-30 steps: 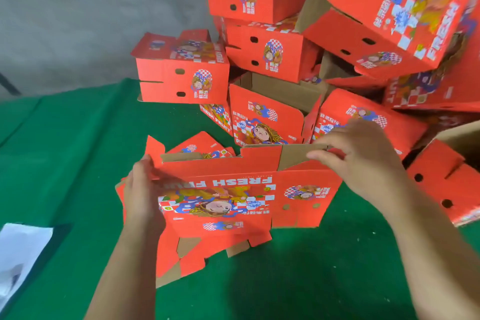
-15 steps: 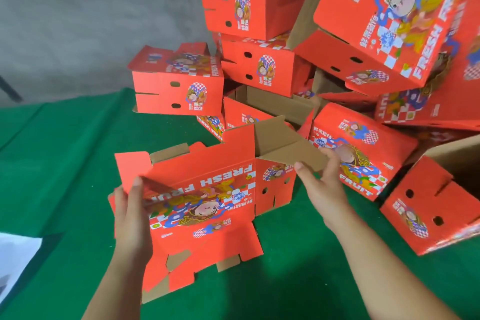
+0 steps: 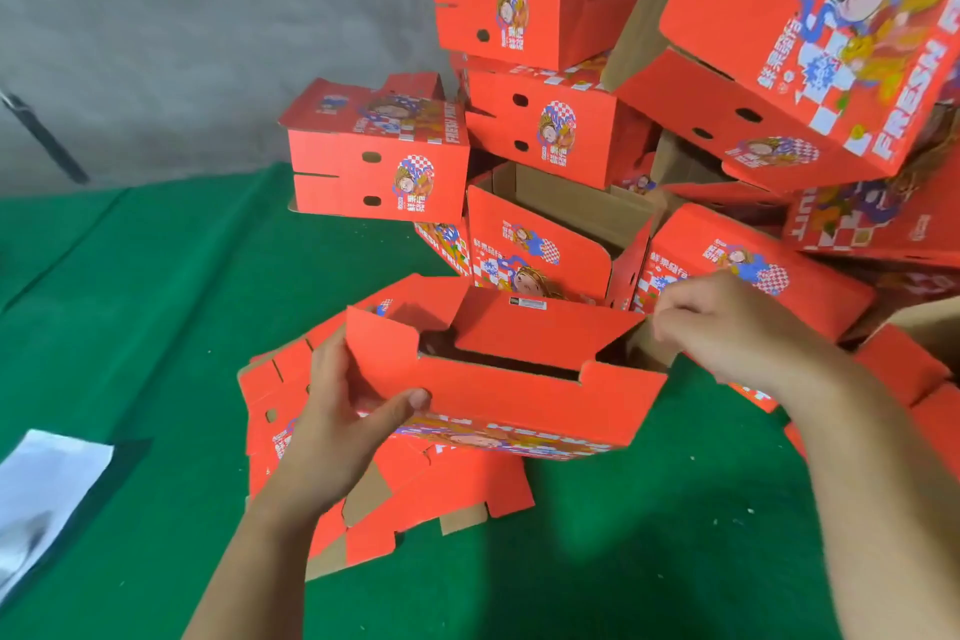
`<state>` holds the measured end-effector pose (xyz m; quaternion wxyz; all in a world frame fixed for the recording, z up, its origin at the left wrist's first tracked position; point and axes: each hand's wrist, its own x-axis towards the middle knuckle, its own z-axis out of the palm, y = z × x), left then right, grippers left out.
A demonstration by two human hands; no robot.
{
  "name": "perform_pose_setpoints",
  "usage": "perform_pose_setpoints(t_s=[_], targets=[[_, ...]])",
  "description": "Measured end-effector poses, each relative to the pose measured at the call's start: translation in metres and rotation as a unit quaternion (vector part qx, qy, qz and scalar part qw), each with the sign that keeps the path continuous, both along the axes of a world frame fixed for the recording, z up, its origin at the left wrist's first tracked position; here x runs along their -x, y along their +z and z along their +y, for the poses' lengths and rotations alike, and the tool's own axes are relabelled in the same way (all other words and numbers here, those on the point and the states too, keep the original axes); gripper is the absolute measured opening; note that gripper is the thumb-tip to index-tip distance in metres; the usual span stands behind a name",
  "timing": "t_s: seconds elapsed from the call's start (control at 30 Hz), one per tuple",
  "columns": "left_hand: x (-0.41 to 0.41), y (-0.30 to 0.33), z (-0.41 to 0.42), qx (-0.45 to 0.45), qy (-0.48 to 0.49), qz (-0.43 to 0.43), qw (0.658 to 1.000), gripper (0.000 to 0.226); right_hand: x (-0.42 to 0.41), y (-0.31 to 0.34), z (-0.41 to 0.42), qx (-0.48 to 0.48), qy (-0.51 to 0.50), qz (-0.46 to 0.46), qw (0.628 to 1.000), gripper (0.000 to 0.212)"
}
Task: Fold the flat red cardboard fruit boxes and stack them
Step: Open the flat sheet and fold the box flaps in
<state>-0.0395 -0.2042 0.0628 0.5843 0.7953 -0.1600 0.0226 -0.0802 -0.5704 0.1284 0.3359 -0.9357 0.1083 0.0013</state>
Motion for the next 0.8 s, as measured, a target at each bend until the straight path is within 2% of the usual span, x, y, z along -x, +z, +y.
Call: perform_pose_setpoints(t_s=[0.1,0.2,0.23,0.33,0.37,0.47,0.53,0.6,0.7,0.8], targets=[[0.004,0.009,-0.024,-0.063,0.021,-0.064,0.996,0.076,0.002,0.011,0.019,0.088,0.106,-0.002,0.99,0.015],[0.006,0.024,-0.035,-0.093,0.05,-0.069,0.992,0.078,0.005,0.017,0.021,0.064,0.126,-0.015,0.99,0.014],[0.009,0.028,-0.033,-0.101,0.054,-0.053,0.992,0.068,0.008,0.019,0.018,0.046,0.13,-0.008,0.99,0.017],[0.016,0.04,-0.024,-0.078,0.047,-0.006,0.996,0.02,0.015,0.022,0.012,0.001,0.143,0.003,0.99,0.03],[0.018,0.045,-0.02,-0.087,0.031,0.013,0.996,0.021,0.016,0.023,0.011,-0.003,0.147,0.004,0.989,0.035],[0.022,0.045,-0.017,-0.179,-0.036,0.077,0.98,0.064,0.016,0.022,0.014,0.003,0.133,0.016,0.991,0.044],[0.029,0.04,-0.025,-0.188,-0.033,0.12,0.974,0.079,0.016,0.015,0.02,0.001,0.114,0.015,0.993,0.047],[0.032,0.031,-0.037,-0.211,-0.003,0.124,0.97,0.095,0.015,0.005,0.021,0.002,0.066,-0.022,0.998,0.049],[0.029,0.015,-0.048,-0.231,0.08,0.137,0.96,0.107,0.011,-0.009,0.013,0.059,0.004,-0.084,0.995,0.052],[0.025,0.004,-0.055,-0.206,0.163,0.12,0.957,0.104,0.012,-0.012,0.01,0.123,-0.046,-0.185,0.974,0.047]])
